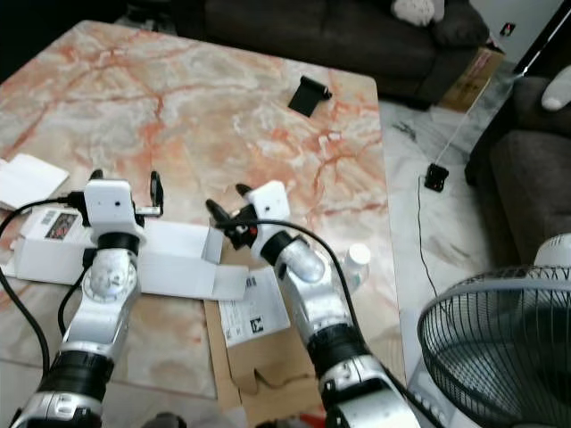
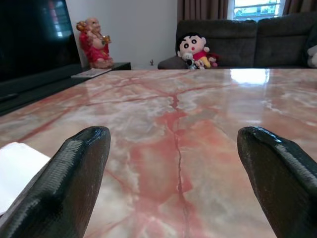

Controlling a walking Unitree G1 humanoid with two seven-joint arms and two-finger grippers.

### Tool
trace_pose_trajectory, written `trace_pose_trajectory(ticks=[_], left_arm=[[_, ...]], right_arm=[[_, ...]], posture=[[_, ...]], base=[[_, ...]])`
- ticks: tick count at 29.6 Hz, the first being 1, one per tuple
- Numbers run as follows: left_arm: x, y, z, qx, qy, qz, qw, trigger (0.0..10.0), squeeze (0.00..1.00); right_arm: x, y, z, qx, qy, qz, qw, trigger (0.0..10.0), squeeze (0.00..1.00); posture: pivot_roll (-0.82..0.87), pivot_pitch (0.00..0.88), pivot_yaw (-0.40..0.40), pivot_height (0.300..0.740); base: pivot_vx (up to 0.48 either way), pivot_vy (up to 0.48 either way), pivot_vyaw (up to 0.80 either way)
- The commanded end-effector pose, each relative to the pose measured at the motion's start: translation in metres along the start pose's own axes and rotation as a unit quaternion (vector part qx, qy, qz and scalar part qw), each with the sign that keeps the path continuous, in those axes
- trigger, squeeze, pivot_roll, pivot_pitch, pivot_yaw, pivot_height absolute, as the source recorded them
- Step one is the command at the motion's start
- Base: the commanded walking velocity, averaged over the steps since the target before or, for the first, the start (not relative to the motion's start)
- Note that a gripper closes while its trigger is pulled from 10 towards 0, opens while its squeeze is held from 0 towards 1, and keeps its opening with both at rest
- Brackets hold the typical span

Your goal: Picking trash to rubbish bin

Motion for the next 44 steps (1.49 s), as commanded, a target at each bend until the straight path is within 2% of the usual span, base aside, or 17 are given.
trace_pose_trajectory(ticks=[1, 9, 12, 13, 14, 15, 18, 21, 24, 27, 32, 34, 35, 37, 41, 42, 44], left_arm=[[0.003, -0.004, 0.002, -0.007, -0.005, 0.006, 1.000, 10.0, 0.00], [0.002, -0.001, 0.009, -0.031, 0.005, -0.001, 0.999, 10.0, 0.00], [-0.010, 0.011, 0.012, -0.065, 0.029, -0.019, 0.997, 10.0, 0.00], [-0.016, 0.018, 0.013, -0.074, 0.044, -0.019, 0.996, 10.0, 0.00], [-0.024, 0.034, 0.016, -0.090, 0.061, -0.036, 0.993, 10.0, 0.00], [-0.026, 0.040, 0.018, -0.098, 0.066, -0.039, 0.992, 10.0, 0.00], [-0.026, 0.049, 0.025, -0.120, 0.071, -0.043, 0.989, 10.0, 0.00], [-0.026, 0.049, 0.032, -0.145, 0.074, -0.043, 0.986, 10.0, 0.00], [-0.028, 0.043, 0.038, -0.178, 0.081, -0.023, 0.981, 10.0, 0.00], [-0.024, 0.028, 0.036, -0.203, 0.079, -0.003, 0.976, 10.0, 0.00], [-0.022, 0.026, 0.036, -0.207, 0.078, 0.001, 0.975, 10.0, 0.00], [-0.022, 0.025, 0.035, -0.209, 0.076, 0.000, 0.975, 10.0, 0.00], [-0.021, 0.023, 0.034, -0.213, 0.073, -0.002, 0.974, 10.0, 0.00], [-0.021, 0.022, 0.034, -0.212, 0.073, -0.001, 0.974, 10.0, 0.00], [-0.021, 0.021, 0.035, -0.212, 0.074, -0.001, 0.974, 10.0, 0.00], [-0.021, 0.020, 0.034, -0.211, 0.073, -0.001, 0.975, 10.0, 0.00], [-0.021, 0.020, 0.034, -0.211, 0.072, 0.000, 0.975, 10.0, 0.00]], right_arm=[[0.003, -0.002, 0.003, 0.000, -0.005, -0.004, 1.000, 10.0, 0.00], [0.002, 0.004, 0.007, 0.040, 0.010, -0.019, 0.999, 10.0, 0.00], [0.001, 0.003, 0.009, 0.045, 0.018, -0.006, 0.999, 10.0, 0.00], [0.001, 0.002, 0.010, 0.042, 0.018, -0.009, 0.999, 10.0, 0.00], [0.000, 0.001, 0.010, 0.040, 0.020, -0.012, 0.999, 10.0, 0.00], [-0.001, 0.001, 0.011, 0.040, 0.022, -0.013, 0.999, 10.0, 0.00], [-0.002, 0.002, 0.012, 0.042, 0.025, -0.014, 0.999, 10.0, 0.00], [-0.001, 0.002, 0.012, 0.043, 0.026, -0.020, 0.999, 10.0, 0.00], [-0.002, 0.004, 0.013, 0.048, 0.030, -0.023, 0.998, 10.0, 0.00], [-0.003, 0.004, 0.015, 0.062, 0.046, -0.016, 0.997, 10.0, 0.00], [-0.005, 0.004, 0.017, 0.069, 0.060, -0.011, 0.996, 10.0, 0.00], [-0.009, 0.003, 0.021, 0.076, 0.079, 0.000, 0.994, 10.0, 0.00], [-0.017, -0.003, 0.035, 0.094, 0.125, 0.021, 0.987, 10.0, 0.00], [-0.021, -0.009, 0.041, 0.085, 0.150, 0.029, 0.985, 10.0, 0.00], [-0.025, -0.018, 0.051, 0.077, 0.178, 0.040, 0.980, 10.0, 0.00], [-0.025, -0.022, 0.058, 0.075, 0.193, 0.046, 0.977, 10.0, 0.00], [-0.022, -0.025, 0.061, 0.070, 0.191, 0.045, 0.978, 10.0, 0.00]], posture=[[0.06, 0.165, -0.142, 0.740], [0.05, 0.166, -0.140, 0.740], [0.05, 0.170, -0.140, 0.740], [0.06, 0.171, -0.140, 0.740], [0.06, 0.171, -0.140, 0.740], [0.06, 0.172, -0.137, 0.740], [0.06, 0.174, -0.136, 0.740], [0.07, 0.176, -0.136, 0.740], [0.07, 0.173, -0.138, 0.740], [0.06, 0.168, -0.138, 0.740], [0.06, 0.166, -0.138, 0.740], [0.06, 0.163, -0.140, 0.740], [0.06, 0.163, -0.140, 0.740], [0.05, 0.159, -0.143, 0.740], [0.04, 0.159, -0.143, 0.740], [0.04, 0.162, -0.146, 0.740], [0.04, 0.162, -0.146, 0.740]], base=[[0.000, 0.000, 0.00], [0.000, 0.000, 0.00], [0.000, 0.000, 0.00], [0.000, 0.000, 0.00], [0.000, 0.000, 0.00], [0.000, 0.000, 0.00], [0.000, 0.000, 0.00], [0.000, 0.000, 0.00], [0.000, 0.000, 0.00], [0.000, 0.000, 0.00], [0.000, 0.000, 0.00], [0.000, 0.000, 0.00], [0.000, 0.000, 0.00], [0.000, 0.000, 0.00], [0.000, 0.000, 0.00], [0.000, 0.000, 0.00], [0.000, 0.000, 0.00]])
Point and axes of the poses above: a point about 5 cm out from each wrist's last joint towards the gripper, its own z axis pointing back from the gripper into the wrist, its own x axis along the axis of the wrist's last joint, y = z × x, the point moved 3 cm from there along -z, pointing out of the wrist towards the gripper, and after that the axes turned 4 degrees about -z, right-handed, at the moved point
